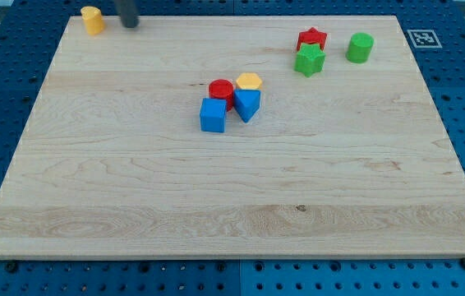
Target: Move the green circle to the center right
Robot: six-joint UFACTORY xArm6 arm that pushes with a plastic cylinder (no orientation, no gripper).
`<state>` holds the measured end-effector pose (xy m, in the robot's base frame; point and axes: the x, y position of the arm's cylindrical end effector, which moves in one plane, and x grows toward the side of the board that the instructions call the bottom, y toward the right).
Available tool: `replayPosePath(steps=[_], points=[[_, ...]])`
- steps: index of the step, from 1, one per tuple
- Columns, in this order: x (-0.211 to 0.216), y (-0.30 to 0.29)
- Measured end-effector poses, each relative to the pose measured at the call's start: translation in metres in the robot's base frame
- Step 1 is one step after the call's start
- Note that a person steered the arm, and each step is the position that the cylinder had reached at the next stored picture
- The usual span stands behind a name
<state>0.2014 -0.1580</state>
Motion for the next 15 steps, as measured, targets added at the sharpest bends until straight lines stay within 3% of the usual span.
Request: replayPosePath(steps=[2,3,4,5,7,9,11,13,15], points=[[-0.009,0.121],[-0.009,0.21],[0.016,0.28],[0.052,0.329],[0.056,0.404],[0.056,0.382],[0.074,0.403],[0.051,0.398],[0.055,0.392]])
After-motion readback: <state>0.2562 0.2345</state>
